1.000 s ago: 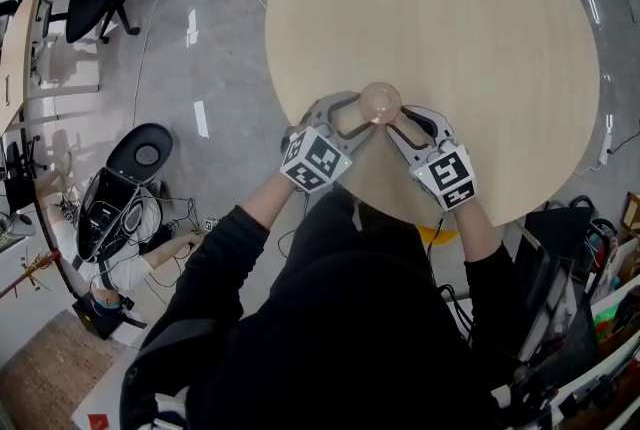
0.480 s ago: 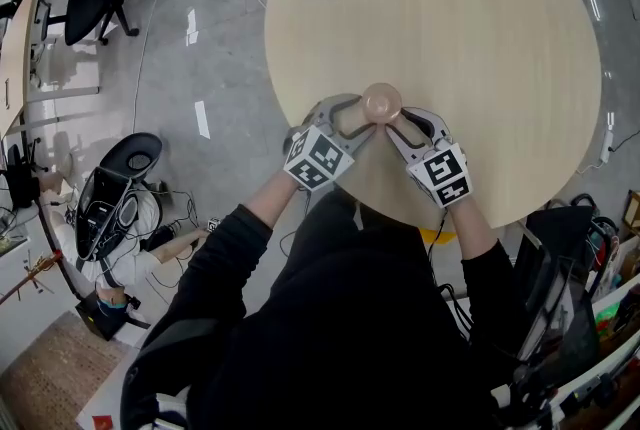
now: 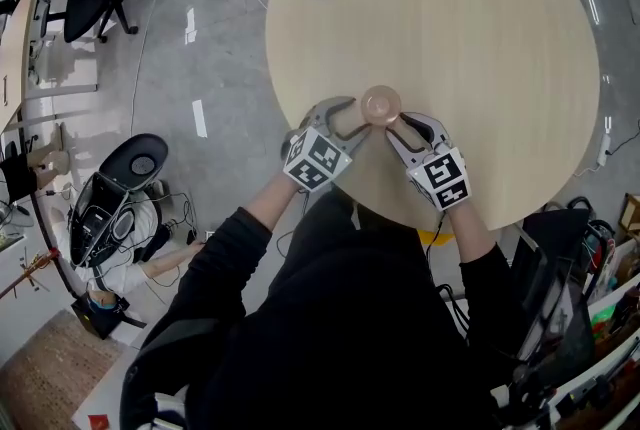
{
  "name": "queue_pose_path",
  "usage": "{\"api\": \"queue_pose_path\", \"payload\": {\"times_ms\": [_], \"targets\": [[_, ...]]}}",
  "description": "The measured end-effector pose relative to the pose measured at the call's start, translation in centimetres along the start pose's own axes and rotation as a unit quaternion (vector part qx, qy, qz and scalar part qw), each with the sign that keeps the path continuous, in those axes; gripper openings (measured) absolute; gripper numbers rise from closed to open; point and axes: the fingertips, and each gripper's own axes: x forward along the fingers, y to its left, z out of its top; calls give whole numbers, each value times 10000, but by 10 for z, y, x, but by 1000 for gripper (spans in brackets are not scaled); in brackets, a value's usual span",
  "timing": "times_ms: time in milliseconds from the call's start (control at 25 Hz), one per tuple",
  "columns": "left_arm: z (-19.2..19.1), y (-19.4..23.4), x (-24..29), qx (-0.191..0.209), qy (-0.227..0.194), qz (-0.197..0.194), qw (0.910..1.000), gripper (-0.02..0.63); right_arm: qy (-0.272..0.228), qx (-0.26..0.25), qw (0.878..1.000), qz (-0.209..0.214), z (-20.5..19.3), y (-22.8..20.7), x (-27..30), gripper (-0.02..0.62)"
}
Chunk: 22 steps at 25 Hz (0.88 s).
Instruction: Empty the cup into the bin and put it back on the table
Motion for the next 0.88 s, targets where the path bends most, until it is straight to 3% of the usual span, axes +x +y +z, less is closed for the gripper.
{"api": "queue_pose_path", "payload": {"times_ms": [200,480,680,880], "targets": [[3,-4,-19,-308,-249,148,9991,239,-30,124,9999,-51,-4,1,-10,160],[22,-21,-58,-568,-633,-24,9964,220,-279,233,9992,-160,11,6,-33,156],[35,-35,-84,-795,-964,-92,9921,106,-647,454,9967,-162,28,18,-57,40],[69,-55,-108,-1025,-1506,-306,9828,35,-1023,483,9934,-188,54,32,-80,15]]}}
